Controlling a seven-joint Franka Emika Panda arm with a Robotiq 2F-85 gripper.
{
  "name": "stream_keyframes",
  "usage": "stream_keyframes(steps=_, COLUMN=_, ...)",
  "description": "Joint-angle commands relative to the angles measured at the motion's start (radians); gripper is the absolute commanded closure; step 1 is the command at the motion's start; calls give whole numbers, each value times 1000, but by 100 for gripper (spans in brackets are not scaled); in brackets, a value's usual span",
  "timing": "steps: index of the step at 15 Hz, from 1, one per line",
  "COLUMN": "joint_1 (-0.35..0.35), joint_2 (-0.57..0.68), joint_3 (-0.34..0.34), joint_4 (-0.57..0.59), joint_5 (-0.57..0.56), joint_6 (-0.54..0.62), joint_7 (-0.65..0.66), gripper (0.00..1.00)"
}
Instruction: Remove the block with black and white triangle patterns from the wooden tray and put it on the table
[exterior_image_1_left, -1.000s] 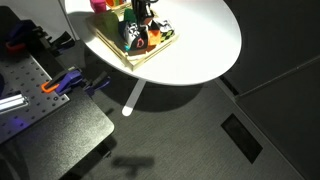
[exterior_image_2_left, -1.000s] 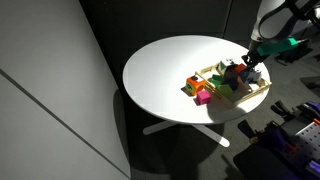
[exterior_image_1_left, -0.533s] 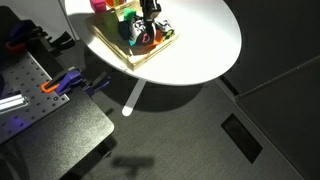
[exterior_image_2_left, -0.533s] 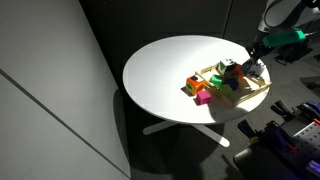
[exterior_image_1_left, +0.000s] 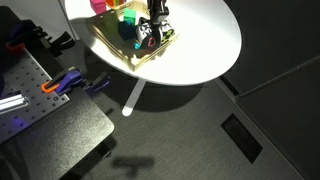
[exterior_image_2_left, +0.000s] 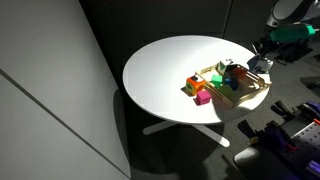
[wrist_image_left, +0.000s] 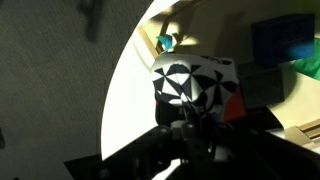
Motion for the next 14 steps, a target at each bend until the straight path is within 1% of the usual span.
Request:
stream_keyframes(steps=1, joint_1=-11, joint_2=22, joint_3=-22, joint_4=46, joint_5=-11, joint_6=-44, joint_7=28, gripper=95)
stream_keyframes(steps=6, joint_1=-25, joint_2=72, joint_3=-48, joint_4=94, joint_5=2, joint_6=-60, joint_7=48, gripper=95)
stream_keyframes(steps=10, joint_1=-41, joint_2=137, joint_3=-65, joint_4=167, joint_5=27, joint_6=-65, joint_7=83, gripper=95)
stream_keyframes(steps=14, joint_1=-47, joint_2=196, joint_3=-70, joint_4=226, joint_5=51, joint_6=-42, joint_7=114, gripper=95)
